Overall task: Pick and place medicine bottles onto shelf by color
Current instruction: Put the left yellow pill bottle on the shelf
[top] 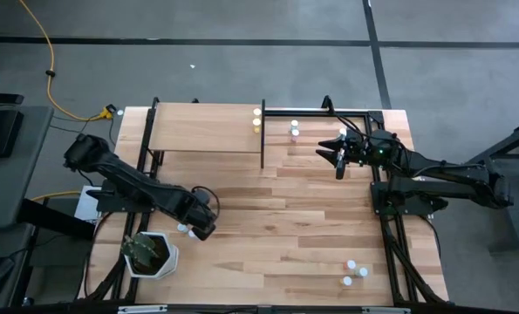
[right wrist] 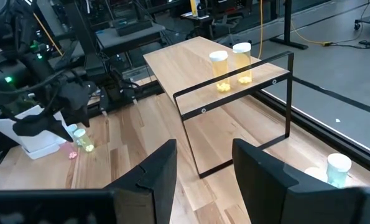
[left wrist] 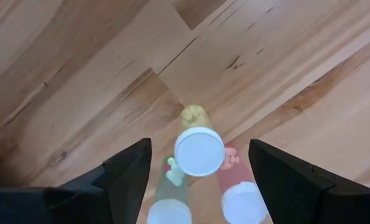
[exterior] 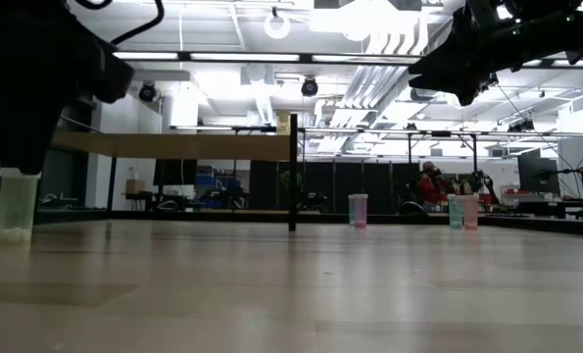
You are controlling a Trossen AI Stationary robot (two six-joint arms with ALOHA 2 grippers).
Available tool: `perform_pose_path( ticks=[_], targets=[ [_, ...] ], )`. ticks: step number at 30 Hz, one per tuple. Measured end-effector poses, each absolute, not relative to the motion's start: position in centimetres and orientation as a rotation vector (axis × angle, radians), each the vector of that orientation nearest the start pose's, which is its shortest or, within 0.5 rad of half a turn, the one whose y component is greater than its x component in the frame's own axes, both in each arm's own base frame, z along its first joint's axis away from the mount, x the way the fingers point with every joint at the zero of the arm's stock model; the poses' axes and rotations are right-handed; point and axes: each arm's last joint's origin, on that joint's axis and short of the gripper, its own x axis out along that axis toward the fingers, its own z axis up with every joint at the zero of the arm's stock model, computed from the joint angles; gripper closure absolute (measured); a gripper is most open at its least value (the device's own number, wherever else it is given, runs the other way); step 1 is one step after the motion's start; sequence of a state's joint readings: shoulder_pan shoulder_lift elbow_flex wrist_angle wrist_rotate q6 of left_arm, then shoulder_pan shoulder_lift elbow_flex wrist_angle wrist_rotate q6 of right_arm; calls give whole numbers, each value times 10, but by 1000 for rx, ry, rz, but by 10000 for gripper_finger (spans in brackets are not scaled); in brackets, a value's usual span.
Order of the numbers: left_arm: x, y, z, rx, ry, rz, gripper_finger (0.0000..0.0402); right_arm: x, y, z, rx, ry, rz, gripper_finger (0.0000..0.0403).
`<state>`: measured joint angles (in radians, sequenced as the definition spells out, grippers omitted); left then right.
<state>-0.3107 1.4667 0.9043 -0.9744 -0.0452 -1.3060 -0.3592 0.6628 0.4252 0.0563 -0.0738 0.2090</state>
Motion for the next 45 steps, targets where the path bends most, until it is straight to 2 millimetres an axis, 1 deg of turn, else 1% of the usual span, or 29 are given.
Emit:
perform_pose_path(
  ticks=[5,10,14,22,26,38,45],
  targets=[
    [226,-72,184,-741,1389,782,142,150,-54,249,246,147,-302,256],
    [227,-72,183,-726,1375,793,148,150,-54,249,246,147,-302,256],
    [227,-72,183,-725,1373,794,168,150,-54,249,246,147,-302,256],
    [227,-72,183,-735,1386,786,220,150,-54,249,246,147,-302,256],
    [226,-72,183,-731,1393,776,239,150,-54,249,246,148,-302,256],
    [226,-72,184,-733,1394,774,279,150,-54,249,247,152,-303,256],
    [226,-73,184,-727,1406,758,284,150,-54,249,247,152,-303,256]
  ],
)
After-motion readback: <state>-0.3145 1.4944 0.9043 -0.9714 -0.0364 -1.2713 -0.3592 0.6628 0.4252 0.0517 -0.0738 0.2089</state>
